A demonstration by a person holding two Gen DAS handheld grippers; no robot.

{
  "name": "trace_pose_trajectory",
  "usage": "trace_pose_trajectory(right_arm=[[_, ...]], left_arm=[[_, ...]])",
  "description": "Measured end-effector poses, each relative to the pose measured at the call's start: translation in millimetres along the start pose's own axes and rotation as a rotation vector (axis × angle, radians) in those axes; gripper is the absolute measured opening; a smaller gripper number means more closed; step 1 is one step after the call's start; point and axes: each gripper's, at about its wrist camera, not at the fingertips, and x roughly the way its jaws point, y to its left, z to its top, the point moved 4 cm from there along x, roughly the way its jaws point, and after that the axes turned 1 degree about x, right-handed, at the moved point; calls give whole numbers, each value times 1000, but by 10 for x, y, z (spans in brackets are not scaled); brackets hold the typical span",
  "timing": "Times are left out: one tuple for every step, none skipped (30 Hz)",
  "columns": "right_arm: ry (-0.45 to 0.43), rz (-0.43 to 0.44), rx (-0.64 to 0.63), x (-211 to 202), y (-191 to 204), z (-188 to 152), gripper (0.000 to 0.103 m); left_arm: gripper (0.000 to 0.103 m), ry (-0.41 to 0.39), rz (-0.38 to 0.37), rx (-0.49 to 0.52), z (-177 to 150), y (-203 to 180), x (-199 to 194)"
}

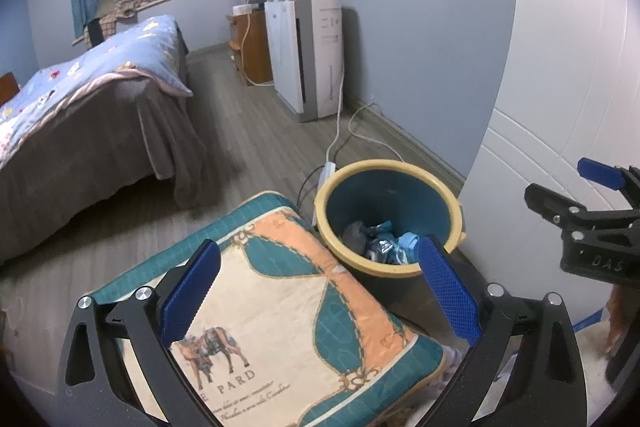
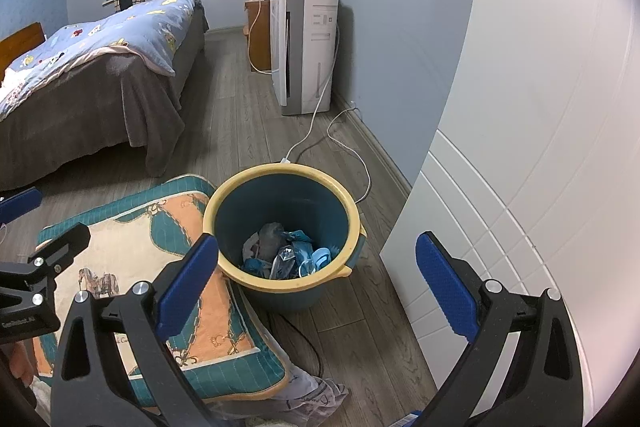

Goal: Collect trash

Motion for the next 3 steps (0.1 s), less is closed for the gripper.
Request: trace_pose_trajectory(right_arm=[[0,-4,-1,-1,9,-4,97],[1,-9,-1,-2,22,-7,97],[1,-12,-1,-1,20,-6,97]], left_arm=[[98,0,-1,2,11,-13,0],[98,0,1,5,12,-24,1],[98,0,6,11,2,-22,-2]])
